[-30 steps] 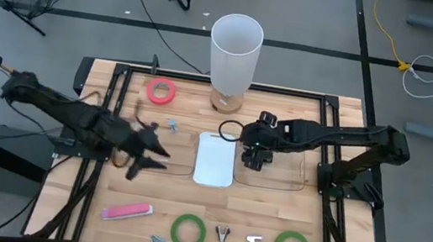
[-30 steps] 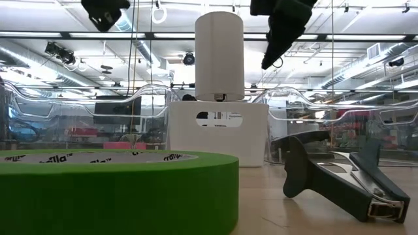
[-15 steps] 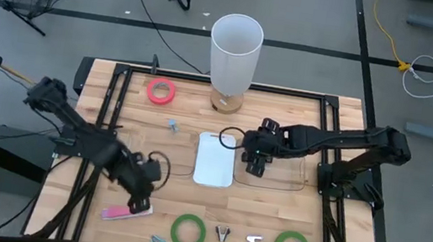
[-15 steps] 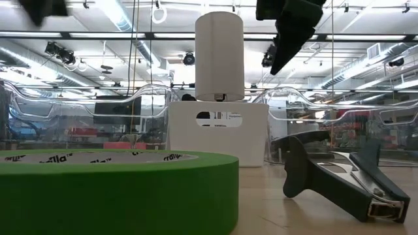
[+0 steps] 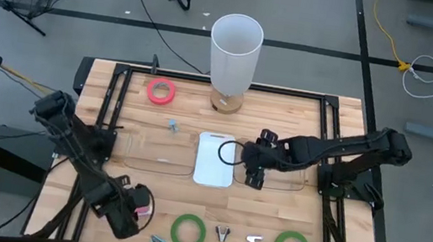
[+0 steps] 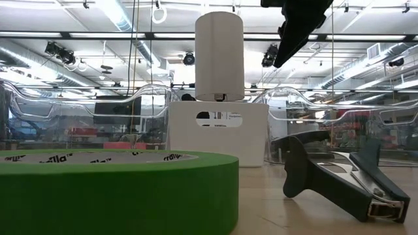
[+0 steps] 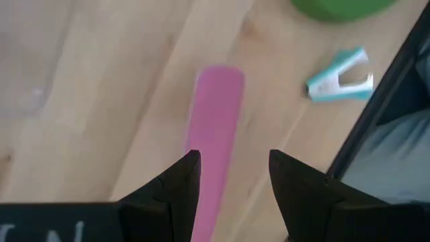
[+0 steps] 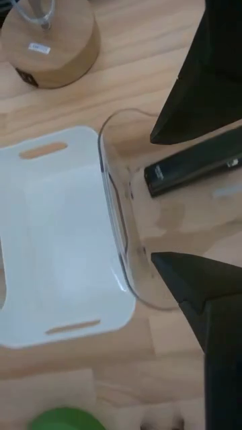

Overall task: Pick and place Stapler, Stapler remover, tape
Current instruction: Put the pink stapler into the right transparent bin

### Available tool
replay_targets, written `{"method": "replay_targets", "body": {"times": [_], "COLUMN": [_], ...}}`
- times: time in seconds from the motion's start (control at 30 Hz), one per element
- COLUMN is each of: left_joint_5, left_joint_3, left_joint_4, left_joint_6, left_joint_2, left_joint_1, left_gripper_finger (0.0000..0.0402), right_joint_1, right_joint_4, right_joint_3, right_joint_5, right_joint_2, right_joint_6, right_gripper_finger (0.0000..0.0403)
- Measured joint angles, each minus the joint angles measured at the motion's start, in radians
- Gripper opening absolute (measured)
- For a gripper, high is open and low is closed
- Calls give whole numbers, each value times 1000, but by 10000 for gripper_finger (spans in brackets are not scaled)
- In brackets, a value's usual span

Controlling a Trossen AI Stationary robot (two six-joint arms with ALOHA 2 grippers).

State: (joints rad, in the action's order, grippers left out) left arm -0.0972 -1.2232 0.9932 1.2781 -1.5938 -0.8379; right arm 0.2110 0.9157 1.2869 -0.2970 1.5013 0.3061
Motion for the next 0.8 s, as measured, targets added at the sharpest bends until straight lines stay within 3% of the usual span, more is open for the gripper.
{"method": "replay_targets", "body": {"times": [0.33, 0.8], "left_joint_5": [0, -27], "left_joint_3": [16, 37], "left_joint_4": [94, 35], "left_joint_6": [28, 55], "left_joint_2": [-23, -32], "left_joint_1": [-12, -30], "left_gripper_finger": [181, 181], "right_joint_1": [16, 16], "right_joint_4": [-8, -10], "right_joint_3": [-1, -1], "right_joint_5": [-36, -27], "right_joint_2": [0, 0], "right_joint_6": [-25, -8], "right_gripper_finger": [274, 274]}}
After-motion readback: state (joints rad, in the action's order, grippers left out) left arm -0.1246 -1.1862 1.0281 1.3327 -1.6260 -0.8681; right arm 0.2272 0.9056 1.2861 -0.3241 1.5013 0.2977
